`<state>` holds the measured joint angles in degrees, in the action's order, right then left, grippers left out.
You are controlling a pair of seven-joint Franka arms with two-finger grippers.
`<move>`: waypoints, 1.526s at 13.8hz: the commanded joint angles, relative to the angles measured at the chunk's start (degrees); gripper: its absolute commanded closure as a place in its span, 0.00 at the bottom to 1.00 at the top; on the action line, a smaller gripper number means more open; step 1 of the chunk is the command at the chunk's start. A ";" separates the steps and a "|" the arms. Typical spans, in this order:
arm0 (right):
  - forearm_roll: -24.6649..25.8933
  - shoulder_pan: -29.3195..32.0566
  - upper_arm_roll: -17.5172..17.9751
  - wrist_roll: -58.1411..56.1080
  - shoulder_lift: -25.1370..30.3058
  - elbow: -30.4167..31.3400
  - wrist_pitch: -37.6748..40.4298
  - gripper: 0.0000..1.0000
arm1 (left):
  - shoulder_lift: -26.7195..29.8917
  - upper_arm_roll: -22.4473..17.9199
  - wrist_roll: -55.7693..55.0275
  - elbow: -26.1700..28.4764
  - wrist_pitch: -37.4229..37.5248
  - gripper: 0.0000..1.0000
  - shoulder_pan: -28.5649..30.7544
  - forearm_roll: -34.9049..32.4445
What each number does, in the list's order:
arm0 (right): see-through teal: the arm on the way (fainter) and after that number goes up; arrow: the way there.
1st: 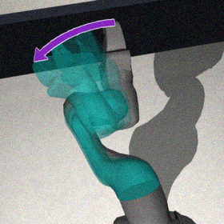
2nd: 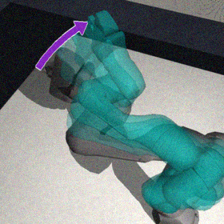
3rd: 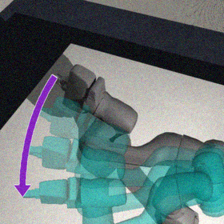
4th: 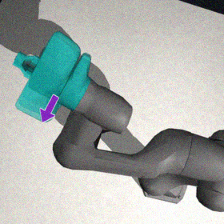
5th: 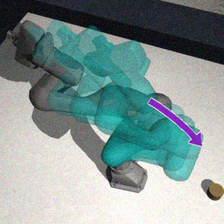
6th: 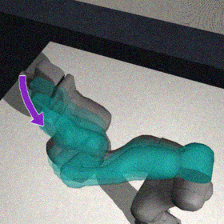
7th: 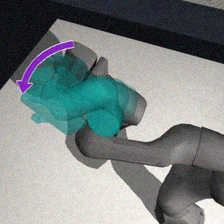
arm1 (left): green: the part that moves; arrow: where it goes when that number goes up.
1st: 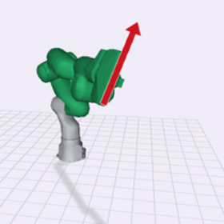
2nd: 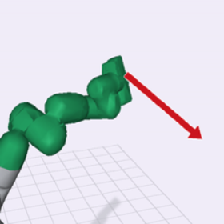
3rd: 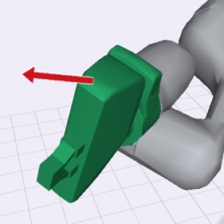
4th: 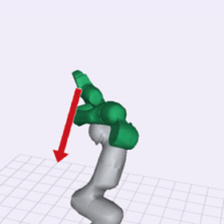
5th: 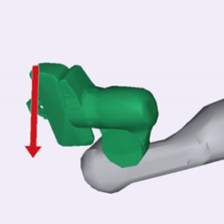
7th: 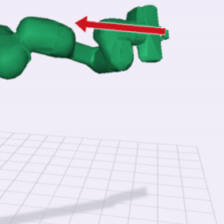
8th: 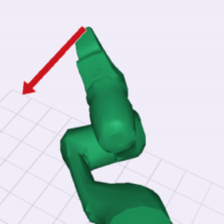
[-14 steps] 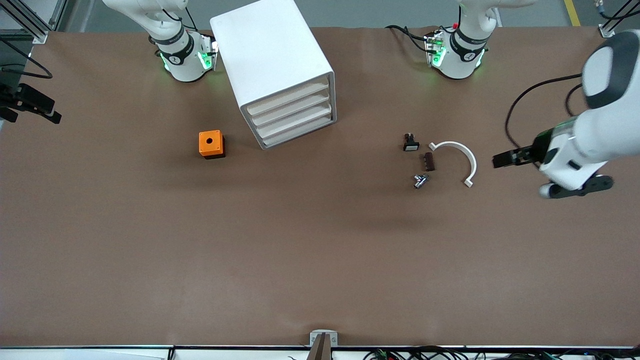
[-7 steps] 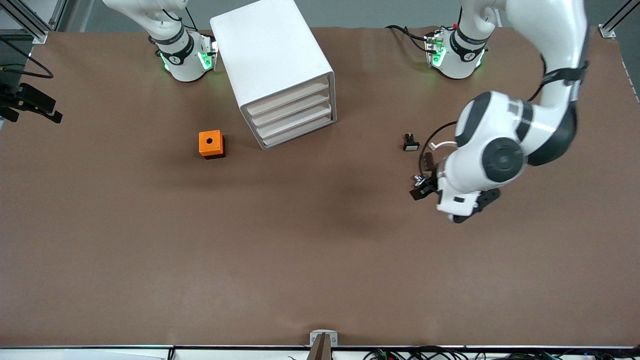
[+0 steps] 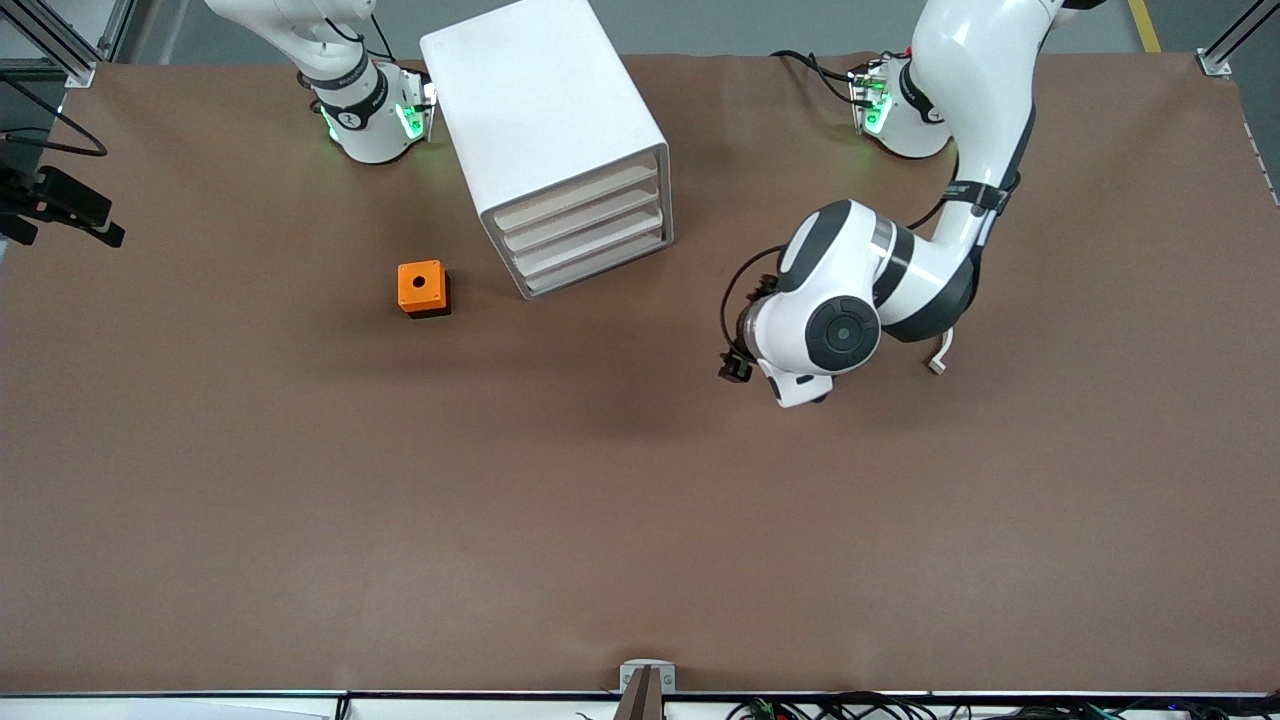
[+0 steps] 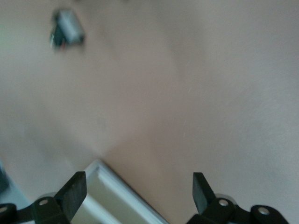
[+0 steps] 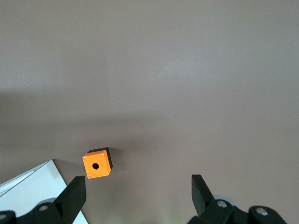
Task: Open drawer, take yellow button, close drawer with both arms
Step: 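Reach the left gripper to the white cabinet's drawer handle, then pull the drawer open with the left gripper while the right gripper approaches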
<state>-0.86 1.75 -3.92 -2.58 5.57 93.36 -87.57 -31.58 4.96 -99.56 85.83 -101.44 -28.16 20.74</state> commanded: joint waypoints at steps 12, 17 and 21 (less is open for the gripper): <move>1.91 0.27 0.05 0.20 -8.37 -3.45 -2.61 0.00 | -7.34 1.01 -37.11 -0.40 16.88 0.18 -3.04 38.48; 2.70 0.97 -0.04 -0.49 -14.09 -3.63 -5.95 0.00 | -9.64 1.20 -37.99 -0.40 17.16 0.34 -5.50 43.51; 2.97 0.27 0.23 3.25 -14.09 -3.19 -5.07 0.00 | -11.13 1.28 -37.90 -0.40 17.16 0.39 -7.61 43.59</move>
<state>1.16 2.01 -4.30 -2.22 -8.53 91.30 -93.97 -41.63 6.39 -136.51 86.16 -85.09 -34.66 63.20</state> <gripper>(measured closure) 0.000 0.357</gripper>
